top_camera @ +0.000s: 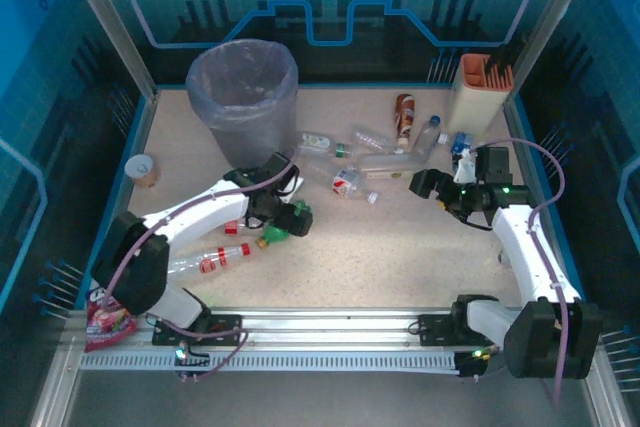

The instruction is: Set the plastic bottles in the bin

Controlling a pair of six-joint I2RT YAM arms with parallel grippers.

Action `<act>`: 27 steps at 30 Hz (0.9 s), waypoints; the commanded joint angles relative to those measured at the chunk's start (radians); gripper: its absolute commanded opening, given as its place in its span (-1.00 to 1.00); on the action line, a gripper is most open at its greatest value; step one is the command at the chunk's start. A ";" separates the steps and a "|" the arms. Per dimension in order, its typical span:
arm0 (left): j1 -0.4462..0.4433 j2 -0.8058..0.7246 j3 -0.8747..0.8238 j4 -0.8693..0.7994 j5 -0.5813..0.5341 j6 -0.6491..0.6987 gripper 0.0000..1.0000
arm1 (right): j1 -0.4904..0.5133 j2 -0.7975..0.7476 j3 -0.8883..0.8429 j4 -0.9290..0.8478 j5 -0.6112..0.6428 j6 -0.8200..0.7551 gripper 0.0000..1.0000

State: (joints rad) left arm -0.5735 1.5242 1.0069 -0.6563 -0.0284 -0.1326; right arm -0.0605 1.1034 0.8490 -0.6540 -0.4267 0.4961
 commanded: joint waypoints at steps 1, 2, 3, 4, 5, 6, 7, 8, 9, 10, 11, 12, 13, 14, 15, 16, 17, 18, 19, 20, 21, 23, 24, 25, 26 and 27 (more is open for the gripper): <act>-0.016 0.050 -0.014 0.082 0.022 -0.012 0.99 | -0.020 -0.023 -0.002 -0.025 -0.018 -0.018 0.99; -0.020 0.066 -0.014 0.088 0.013 -0.011 0.99 | -0.019 -0.026 -0.005 -0.026 -0.019 -0.019 0.99; -0.022 0.081 -0.016 0.098 0.003 -0.011 0.99 | -0.019 -0.032 -0.011 -0.024 -0.021 -0.018 0.99; -0.026 0.097 -0.016 0.107 -0.005 -0.009 0.99 | -0.019 -0.038 -0.017 -0.024 -0.021 -0.018 0.99; -0.031 0.108 -0.016 0.115 -0.013 -0.011 0.99 | -0.021 -0.042 -0.020 -0.024 -0.019 -0.020 0.99; -0.036 0.123 -0.016 0.124 -0.020 -0.011 0.99 | -0.021 -0.043 -0.024 -0.024 -0.018 -0.022 0.99; -0.042 0.140 -0.004 0.118 -0.029 -0.011 0.98 | -0.023 -0.043 -0.026 -0.025 -0.018 -0.023 0.99; -0.051 0.151 0.000 0.122 -0.038 -0.010 0.97 | -0.024 -0.043 -0.026 -0.026 -0.018 -0.023 0.99; -0.060 0.165 0.005 0.126 -0.045 -0.009 0.96 | -0.025 -0.042 -0.025 -0.025 -0.019 -0.023 0.99; -0.065 0.178 0.012 0.127 -0.045 -0.010 0.93 | -0.027 -0.042 -0.025 -0.024 -0.021 -0.024 0.99; -0.069 0.188 0.018 0.125 -0.048 -0.013 0.89 | -0.027 -0.043 -0.023 -0.024 -0.023 -0.022 0.99; -0.075 0.199 0.023 0.124 -0.056 -0.016 0.85 | -0.028 -0.048 -0.024 -0.026 -0.024 -0.021 0.99; -0.081 0.207 0.028 0.123 -0.063 -0.018 0.81 | -0.028 -0.053 -0.024 -0.026 -0.023 -0.022 0.99; -0.086 0.212 0.034 0.120 -0.070 -0.020 0.78 | -0.029 -0.058 -0.025 -0.025 -0.021 -0.022 0.99; -0.091 0.217 0.038 0.115 -0.080 -0.022 0.75 | -0.028 -0.063 -0.026 -0.025 -0.019 -0.023 0.99; -0.096 0.220 0.043 0.110 -0.087 -0.025 0.71 | -0.030 -0.066 -0.030 -0.024 -0.017 -0.023 0.99; -0.097 0.223 0.047 0.103 -0.094 -0.028 0.68 | -0.031 -0.066 -0.031 -0.021 -0.014 -0.023 0.99; -0.100 0.224 0.051 0.096 -0.101 -0.032 0.62 | -0.032 -0.065 -0.035 -0.016 -0.017 -0.023 0.99; -0.100 0.226 0.057 0.090 -0.107 -0.041 0.56 | -0.033 -0.063 -0.037 -0.007 -0.022 -0.019 0.99; -0.102 0.226 0.059 0.089 -0.114 -0.050 0.51 | -0.033 -0.061 -0.041 0.005 -0.028 -0.011 0.99; -0.102 0.224 0.061 0.089 -0.116 -0.057 0.48 | -0.033 -0.062 -0.047 0.023 -0.037 -0.002 0.99; -0.107 0.223 0.073 0.081 -0.124 -0.069 0.41 | -0.033 -0.058 -0.061 0.063 -0.053 0.022 0.99; -0.113 0.219 0.081 0.075 -0.130 -0.074 0.39 | -0.033 -0.058 -0.068 0.085 -0.062 0.035 0.99; -0.118 0.212 0.087 0.071 -0.134 -0.079 0.37 | -0.033 -0.056 -0.076 0.104 -0.066 0.043 0.99; -0.118 0.207 0.091 0.070 -0.133 -0.084 0.35 | -0.033 -0.052 -0.081 0.118 -0.066 0.051 0.99; -0.120 0.202 0.096 0.069 -0.130 -0.091 0.35 | -0.032 -0.046 -0.083 0.131 -0.068 0.058 0.99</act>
State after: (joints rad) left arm -0.6800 1.7439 1.0698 -0.5514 -0.1387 -0.1894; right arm -0.0792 1.0531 0.7837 -0.5850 -0.4580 0.5198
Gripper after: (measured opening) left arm 0.676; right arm 0.996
